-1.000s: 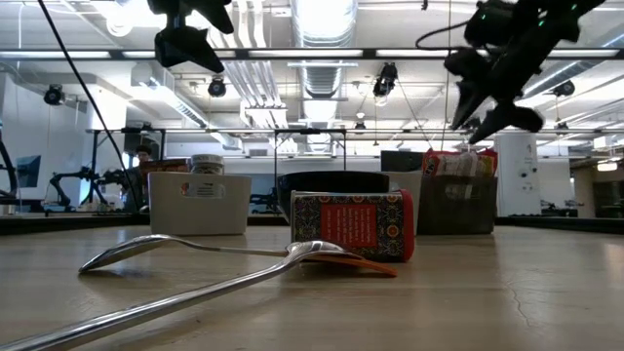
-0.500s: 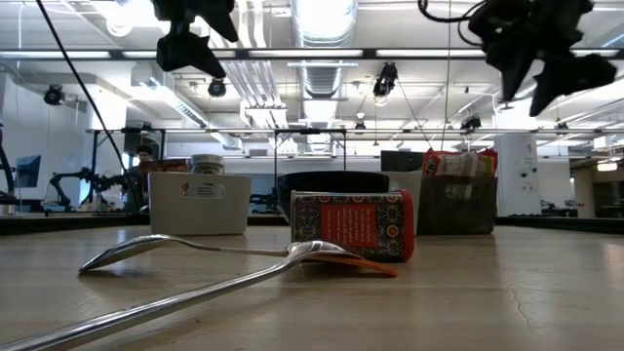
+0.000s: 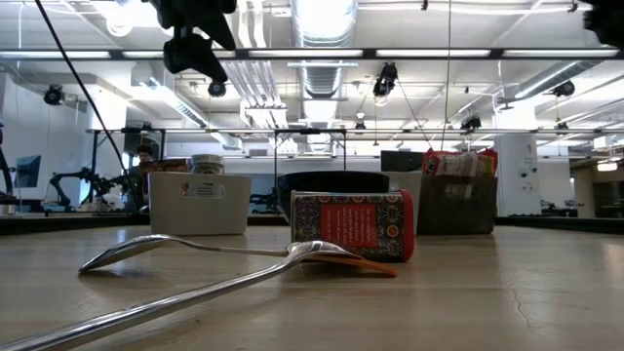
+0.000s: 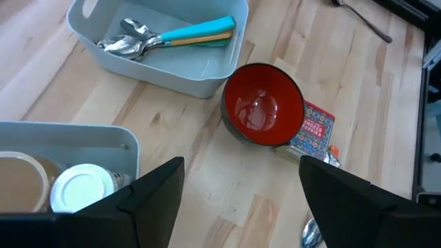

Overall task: Pick & Place Food Item
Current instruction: Put the black spoon into the right white bin

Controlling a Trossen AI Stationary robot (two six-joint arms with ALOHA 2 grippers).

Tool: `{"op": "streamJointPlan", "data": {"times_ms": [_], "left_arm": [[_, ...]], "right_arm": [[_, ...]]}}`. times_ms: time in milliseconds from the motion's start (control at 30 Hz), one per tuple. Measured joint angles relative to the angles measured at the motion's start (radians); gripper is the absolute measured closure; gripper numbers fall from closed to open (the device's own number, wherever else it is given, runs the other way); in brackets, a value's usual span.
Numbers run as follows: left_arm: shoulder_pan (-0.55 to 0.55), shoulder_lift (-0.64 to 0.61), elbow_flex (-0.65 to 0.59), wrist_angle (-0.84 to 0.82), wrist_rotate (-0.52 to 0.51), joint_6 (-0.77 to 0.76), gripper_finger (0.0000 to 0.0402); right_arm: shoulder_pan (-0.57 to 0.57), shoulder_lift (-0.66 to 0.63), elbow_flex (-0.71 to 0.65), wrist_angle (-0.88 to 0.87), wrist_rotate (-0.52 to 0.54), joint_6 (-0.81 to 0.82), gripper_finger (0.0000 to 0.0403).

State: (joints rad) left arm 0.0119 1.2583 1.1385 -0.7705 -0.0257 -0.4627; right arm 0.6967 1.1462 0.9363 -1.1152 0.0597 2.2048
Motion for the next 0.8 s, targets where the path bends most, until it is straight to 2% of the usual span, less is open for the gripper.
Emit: {"op": "streamJointPlan", "data": {"times_ms": [133, 367, 533, 800], "left_arm": [[0.009, 0.0, 0.0, 0.0, 0.025, 0.027, 0.0109], [0.011, 0.0, 0.0, -0.017, 0.109, 0.022, 0.0109], [0.01, 0.0, 0.0, -0.069, 0.131, 0.018, 0.0109], [0.009, 0.0, 0.0, -0.116, 0.144, 0.018, 0.0109]], "right_arm": [[0.066, 0.085, 0.0, 0.005, -0.018, 0.062, 0.0202], [0.078, 0.214, -0.003, 0.005, -0.037, 0.039, 0.0202], [0.11, 0.278, -0.02, 0.015, -0.054, 0.05, 0.0202], [0.155, 0.283, -0.154, 0.219, -0.087, 0.085, 0.0202]]}}
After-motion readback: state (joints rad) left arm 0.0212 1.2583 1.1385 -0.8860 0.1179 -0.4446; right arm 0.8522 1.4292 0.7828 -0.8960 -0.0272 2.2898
